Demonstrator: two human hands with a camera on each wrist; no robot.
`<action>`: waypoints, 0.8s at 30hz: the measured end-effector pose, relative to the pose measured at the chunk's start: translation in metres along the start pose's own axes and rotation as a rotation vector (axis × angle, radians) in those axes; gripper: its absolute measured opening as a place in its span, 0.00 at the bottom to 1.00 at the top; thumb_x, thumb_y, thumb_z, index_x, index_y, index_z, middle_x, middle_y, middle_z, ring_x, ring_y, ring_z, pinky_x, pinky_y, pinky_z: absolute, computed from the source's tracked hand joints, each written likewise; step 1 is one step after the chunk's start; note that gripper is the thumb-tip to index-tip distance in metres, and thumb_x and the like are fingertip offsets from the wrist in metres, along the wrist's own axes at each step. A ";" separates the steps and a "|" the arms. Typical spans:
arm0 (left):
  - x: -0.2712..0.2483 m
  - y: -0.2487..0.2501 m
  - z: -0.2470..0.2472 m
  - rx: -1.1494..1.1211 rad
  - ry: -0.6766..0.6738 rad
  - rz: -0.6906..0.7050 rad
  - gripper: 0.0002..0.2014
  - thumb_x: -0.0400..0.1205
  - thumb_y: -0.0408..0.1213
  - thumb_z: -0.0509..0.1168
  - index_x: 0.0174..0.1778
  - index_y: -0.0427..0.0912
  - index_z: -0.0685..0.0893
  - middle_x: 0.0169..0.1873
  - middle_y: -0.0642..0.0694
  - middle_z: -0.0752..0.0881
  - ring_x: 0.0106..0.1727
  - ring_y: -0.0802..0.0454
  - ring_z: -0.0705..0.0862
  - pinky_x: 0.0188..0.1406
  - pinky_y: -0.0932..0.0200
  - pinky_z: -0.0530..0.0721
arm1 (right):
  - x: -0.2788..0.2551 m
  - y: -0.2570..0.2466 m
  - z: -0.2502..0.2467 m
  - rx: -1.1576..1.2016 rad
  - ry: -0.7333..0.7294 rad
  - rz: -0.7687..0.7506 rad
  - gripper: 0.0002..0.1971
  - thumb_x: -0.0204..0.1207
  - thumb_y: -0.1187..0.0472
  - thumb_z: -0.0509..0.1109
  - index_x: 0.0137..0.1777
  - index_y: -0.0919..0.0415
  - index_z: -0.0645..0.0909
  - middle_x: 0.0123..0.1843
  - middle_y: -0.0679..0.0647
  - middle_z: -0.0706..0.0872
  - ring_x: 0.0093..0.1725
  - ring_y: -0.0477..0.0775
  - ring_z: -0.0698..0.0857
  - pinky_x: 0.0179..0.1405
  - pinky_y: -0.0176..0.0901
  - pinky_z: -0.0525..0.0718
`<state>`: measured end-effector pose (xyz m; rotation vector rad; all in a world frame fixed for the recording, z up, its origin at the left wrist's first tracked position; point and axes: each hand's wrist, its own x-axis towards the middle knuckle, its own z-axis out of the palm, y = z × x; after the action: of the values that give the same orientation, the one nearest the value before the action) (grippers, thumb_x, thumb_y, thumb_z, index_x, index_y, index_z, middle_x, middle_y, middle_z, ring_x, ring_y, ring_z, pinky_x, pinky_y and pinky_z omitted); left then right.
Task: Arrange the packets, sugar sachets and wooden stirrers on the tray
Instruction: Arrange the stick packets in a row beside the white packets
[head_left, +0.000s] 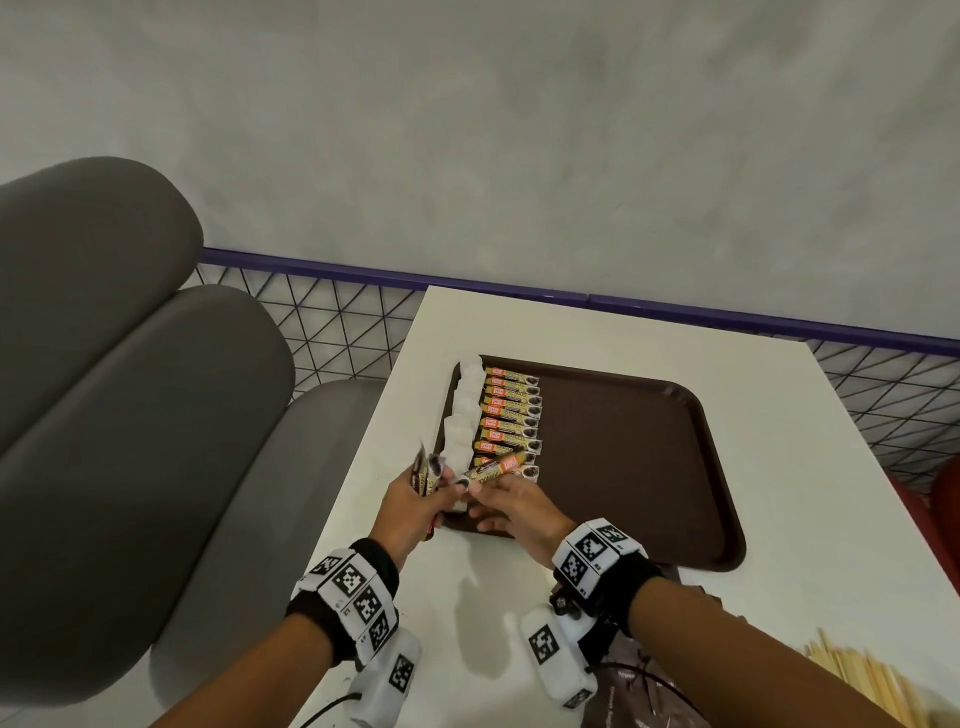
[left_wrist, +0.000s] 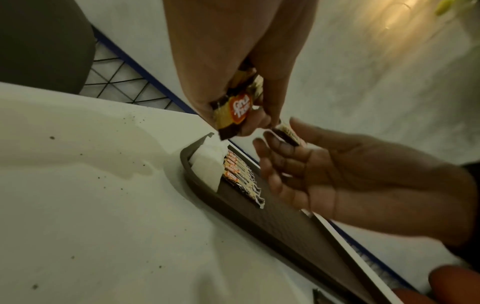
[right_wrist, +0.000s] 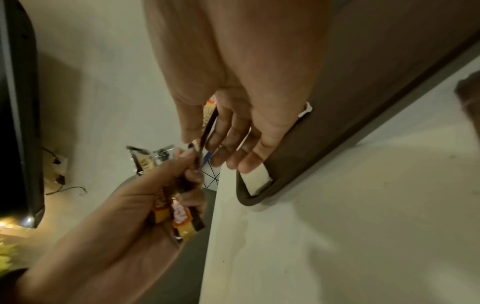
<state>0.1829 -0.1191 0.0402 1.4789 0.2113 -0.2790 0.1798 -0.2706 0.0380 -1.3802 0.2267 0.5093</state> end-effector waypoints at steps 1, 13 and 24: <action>-0.001 0.000 0.002 0.032 -0.026 -0.002 0.08 0.75 0.26 0.71 0.42 0.40 0.78 0.26 0.46 0.80 0.17 0.57 0.73 0.17 0.65 0.69 | 0.001 -0.002 0.002 0.021 0.003 -0.021 0.02 0.79 0.63 0.66 0.46 0.60 0.77 0.44 0.55 0.84 0.40 0.49 0.82 0.38 0.37 0.81; 0.006 -0.009 -0.039 -0.223 0.068 -0.209 0.12 0.78 0.26 0.66 0.57 0.39 0.81 0.47 0.44 0.84 0.39 0.53 0.78 0.24 0.64 0.78 | 0.028 -0.010 -0.059 -1.099 0.260 -0.054 0.16 0.79 0.60 0.66 0.66 0.60 0.80 0.52 0.60 0.80 0.52 0.58 0.81 0.53 0.40 0.77; 0.006 -0.018 -0.056 -0.158 0.081 -0.181 0.13 0.81 0.24 0.62 0.57 0.40 0.84 0.43 0.46 0.81 0.41 0.52 0.77 0.28 0.66 0.82 | 0.043 0.011 -0.056 -1.132 0.303 -0.077 0.08 0.75 0.69 0.66 0.43 0.55 0.72 0.49 0.51 0.72 0.49 0.51 0.75 0.51 0.39 0.74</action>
<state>0.1842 -0.0650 0.0166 1.3177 0.4248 -0.3407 0.2200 -0.3148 -0.0013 -2.5660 0.1196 0.3548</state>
